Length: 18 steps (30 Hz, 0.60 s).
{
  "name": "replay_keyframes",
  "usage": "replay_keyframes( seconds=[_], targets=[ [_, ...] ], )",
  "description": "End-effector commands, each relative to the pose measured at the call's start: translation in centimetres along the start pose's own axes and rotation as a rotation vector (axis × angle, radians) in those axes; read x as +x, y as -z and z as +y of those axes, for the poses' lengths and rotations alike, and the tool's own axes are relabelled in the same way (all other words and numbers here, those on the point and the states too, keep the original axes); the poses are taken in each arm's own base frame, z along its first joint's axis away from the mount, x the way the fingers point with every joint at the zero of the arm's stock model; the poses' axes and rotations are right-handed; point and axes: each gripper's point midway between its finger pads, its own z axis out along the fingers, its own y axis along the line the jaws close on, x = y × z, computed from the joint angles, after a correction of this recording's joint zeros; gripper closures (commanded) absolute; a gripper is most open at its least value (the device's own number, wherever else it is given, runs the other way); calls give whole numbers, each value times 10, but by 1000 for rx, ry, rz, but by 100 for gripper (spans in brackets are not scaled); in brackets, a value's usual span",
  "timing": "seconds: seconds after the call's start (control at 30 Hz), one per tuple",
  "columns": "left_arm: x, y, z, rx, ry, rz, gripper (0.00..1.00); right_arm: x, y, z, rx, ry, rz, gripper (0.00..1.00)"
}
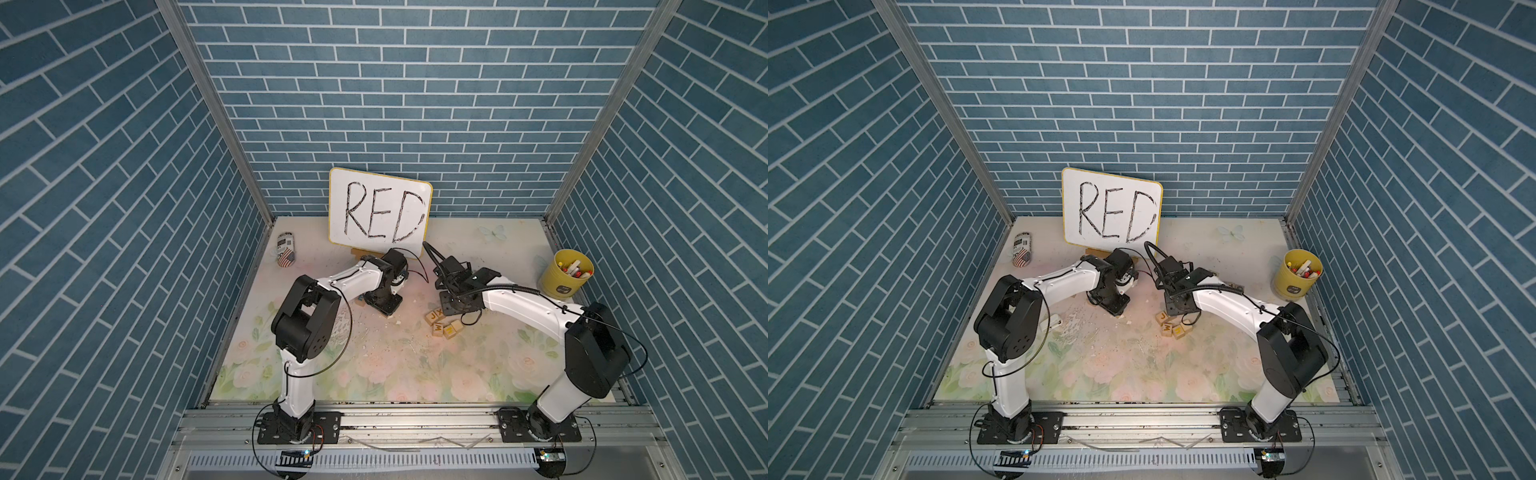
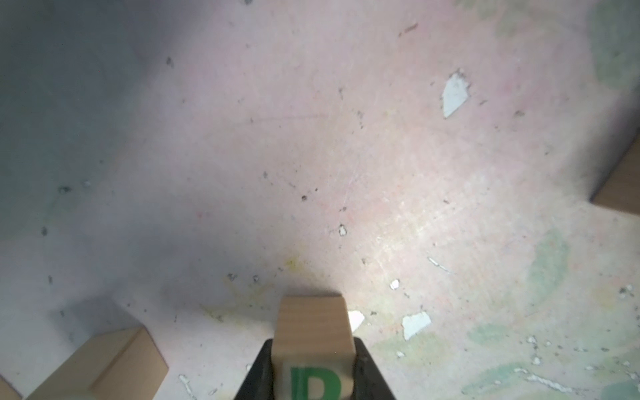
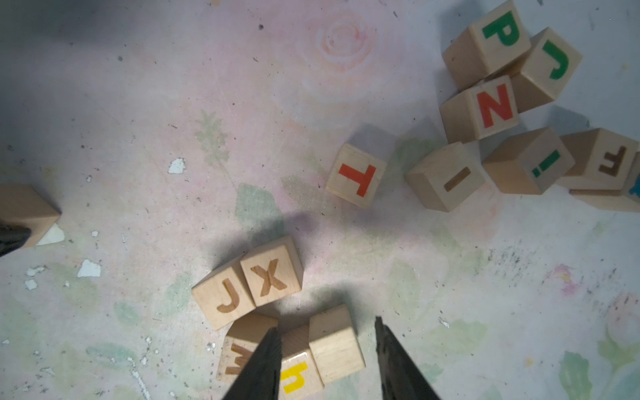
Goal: Assemble the uppercase word "red" with letter blocks
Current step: Adjust the letter block at the center of the board.
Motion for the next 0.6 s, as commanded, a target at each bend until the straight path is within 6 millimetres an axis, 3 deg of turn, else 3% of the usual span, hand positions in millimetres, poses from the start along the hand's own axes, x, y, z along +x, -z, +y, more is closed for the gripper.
replay_keyframes(
  seconds=[0.0,0.1,0.27,0.43,0.57],
  targets=[
    [1,6,-1,-3,11,-9,71,5,-5,-1,11,-12,17,54],
    [0,4,-1,-2,12,-7,66,6,-6,-2,12,-13,20,54],
    [-2,5,1,-20,6,-16,41,5,-4,-2,14,-15,15,52],
    [-7,13,4,-36,0,-42,33,2,0,-6,25,-25,-10,49],
    [-18,35,4,-42,-19,-102,25,-5,11,-11,25,-44,-72,48]
  ],
)
